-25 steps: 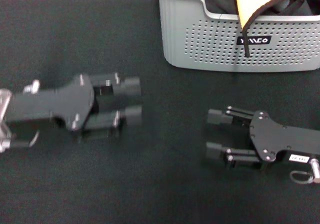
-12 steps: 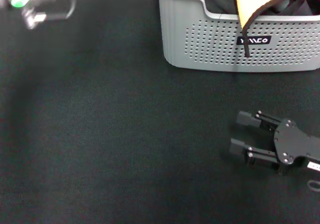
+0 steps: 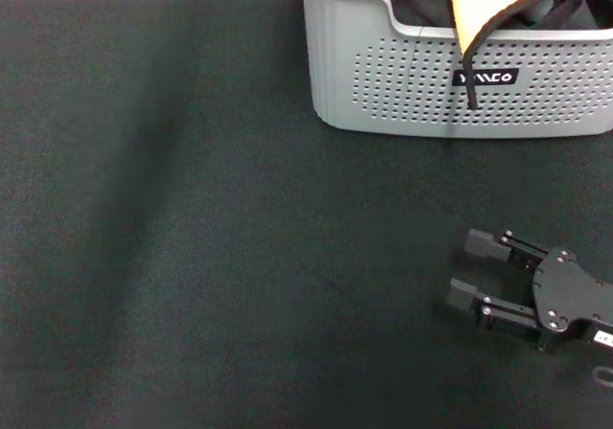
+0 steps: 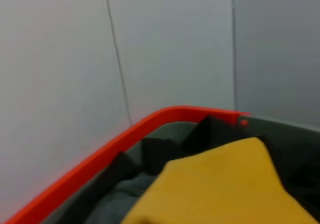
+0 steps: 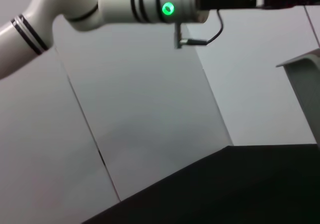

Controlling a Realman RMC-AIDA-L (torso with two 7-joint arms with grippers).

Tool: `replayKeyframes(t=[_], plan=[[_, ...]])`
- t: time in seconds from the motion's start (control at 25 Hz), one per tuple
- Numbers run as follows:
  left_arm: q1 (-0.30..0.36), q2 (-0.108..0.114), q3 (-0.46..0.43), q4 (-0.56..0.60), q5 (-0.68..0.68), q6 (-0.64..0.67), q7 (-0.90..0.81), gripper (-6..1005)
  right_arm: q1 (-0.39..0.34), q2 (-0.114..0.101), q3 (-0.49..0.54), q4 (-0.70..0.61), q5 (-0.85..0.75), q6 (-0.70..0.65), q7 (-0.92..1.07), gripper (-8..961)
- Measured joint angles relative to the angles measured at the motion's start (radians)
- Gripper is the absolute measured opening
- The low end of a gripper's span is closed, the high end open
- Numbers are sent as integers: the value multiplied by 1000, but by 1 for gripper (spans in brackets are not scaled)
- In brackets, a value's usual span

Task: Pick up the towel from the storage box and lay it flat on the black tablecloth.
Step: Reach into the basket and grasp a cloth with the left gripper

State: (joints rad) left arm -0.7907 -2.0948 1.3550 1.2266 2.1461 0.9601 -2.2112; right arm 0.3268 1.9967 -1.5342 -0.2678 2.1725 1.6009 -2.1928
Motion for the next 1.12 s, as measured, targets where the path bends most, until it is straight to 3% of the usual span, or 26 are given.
replayKeyframes(t=[0.16,0.56,1.12], plan=[[-50,-1,46,-17,70,-54,-86,556,0,0,0,8,0,1,-18,772],[-169,-2,54,-191,100,-75,-145,527,3,0,0,9,1,-5,-46,771],[-183,-5,72,-234,81,-94,-111,487,1,2,0,33,8,-15,-65,770]])
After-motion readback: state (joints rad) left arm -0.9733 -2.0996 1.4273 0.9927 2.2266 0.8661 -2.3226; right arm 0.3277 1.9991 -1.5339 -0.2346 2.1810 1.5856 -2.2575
